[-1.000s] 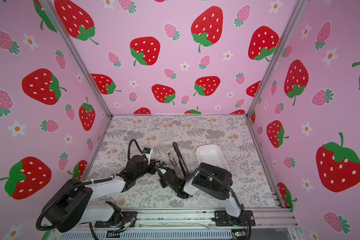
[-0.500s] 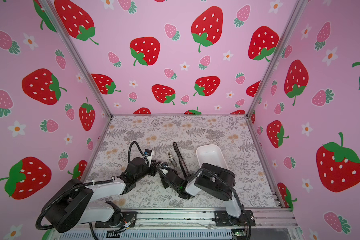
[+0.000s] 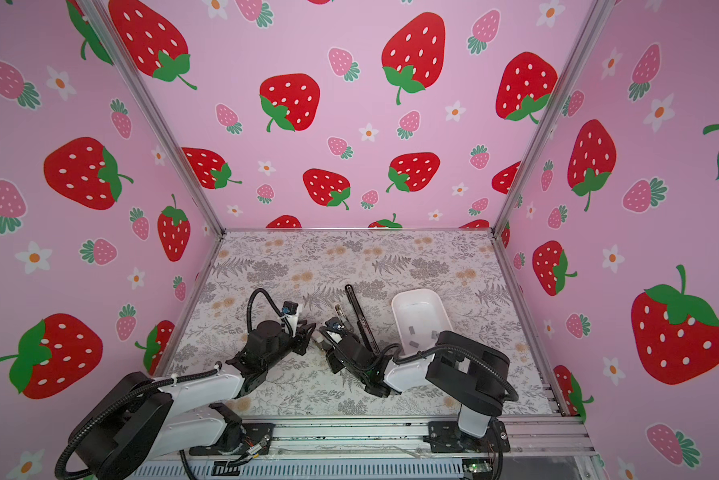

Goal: Load the staples into the stapler

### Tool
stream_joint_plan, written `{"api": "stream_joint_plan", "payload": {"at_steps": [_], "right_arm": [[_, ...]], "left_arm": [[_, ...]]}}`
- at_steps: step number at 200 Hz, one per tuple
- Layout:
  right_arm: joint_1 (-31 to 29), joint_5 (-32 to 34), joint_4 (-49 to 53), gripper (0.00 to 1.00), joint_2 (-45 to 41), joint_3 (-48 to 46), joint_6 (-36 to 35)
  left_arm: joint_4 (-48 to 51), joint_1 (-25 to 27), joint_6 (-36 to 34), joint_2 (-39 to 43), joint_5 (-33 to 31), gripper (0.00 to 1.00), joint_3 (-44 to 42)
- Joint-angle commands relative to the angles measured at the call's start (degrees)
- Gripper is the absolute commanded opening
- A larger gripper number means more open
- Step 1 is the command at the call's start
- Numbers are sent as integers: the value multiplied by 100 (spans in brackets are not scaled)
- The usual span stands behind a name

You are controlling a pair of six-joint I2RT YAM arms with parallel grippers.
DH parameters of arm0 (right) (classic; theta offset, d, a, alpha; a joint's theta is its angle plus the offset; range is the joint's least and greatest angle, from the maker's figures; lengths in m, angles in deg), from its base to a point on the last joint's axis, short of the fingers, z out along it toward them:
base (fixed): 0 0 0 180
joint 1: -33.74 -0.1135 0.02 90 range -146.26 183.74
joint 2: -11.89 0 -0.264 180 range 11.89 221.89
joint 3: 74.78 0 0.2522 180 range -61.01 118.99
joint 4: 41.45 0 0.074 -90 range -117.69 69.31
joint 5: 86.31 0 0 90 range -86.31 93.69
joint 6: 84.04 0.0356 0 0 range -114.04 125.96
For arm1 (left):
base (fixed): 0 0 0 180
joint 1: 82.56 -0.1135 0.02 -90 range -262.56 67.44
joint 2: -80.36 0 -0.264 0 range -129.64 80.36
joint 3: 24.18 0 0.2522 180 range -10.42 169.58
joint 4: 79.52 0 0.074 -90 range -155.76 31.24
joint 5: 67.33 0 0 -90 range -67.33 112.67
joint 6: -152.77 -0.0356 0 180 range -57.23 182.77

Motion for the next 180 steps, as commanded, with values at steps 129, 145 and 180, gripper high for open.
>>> {"api": "stream_joint_plan", "payload": {"at_steps": [129,145,180], "right_arm": [[20,323,468,27,1046,1208,-437],[20,349,444,25,1043,1156,-424],[19,329,329,25,1060,987,-355]], "left_arm": [[-43,23,169,230,-395,35,-29],[-75,25,175,196,-360,35,-21],[-105,26,176,152,-364,35,-26]]}}
